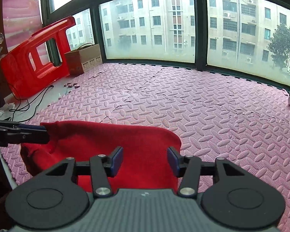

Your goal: Fold clothes

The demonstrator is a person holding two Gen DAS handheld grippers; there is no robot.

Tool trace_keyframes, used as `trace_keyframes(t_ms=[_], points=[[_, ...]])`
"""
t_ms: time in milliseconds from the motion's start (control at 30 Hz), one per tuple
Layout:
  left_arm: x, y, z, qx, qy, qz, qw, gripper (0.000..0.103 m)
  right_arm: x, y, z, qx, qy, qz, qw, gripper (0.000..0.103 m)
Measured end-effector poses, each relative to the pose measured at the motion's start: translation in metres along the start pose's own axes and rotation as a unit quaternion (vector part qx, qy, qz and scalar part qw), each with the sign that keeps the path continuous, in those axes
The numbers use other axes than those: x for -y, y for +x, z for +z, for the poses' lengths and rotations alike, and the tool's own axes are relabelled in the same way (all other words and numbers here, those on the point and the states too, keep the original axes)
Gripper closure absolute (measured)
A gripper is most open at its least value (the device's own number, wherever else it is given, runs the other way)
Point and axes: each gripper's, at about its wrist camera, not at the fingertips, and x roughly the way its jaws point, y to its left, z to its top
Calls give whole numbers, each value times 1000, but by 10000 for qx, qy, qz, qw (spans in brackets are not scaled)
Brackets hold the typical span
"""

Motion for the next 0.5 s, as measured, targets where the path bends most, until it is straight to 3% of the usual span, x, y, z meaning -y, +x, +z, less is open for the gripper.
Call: trace_keyframes(t_ms=[67,200,300,500], points=[[0,-2,0,63,-33,134,9999,50,5,17,3,-139,35,-39,9999,44],[-2,-8,-1,216,-189,493,9984,20,13,42,-2,-400,225,-21,9989,35],[-8,-6,-4,121,-424,501,9978,12,18,40,-2,-382,434,48,9983,29],[-21,1,-9,-196,-938,342,9948,12,40,34,-4,-467,909,292,9943,28]])
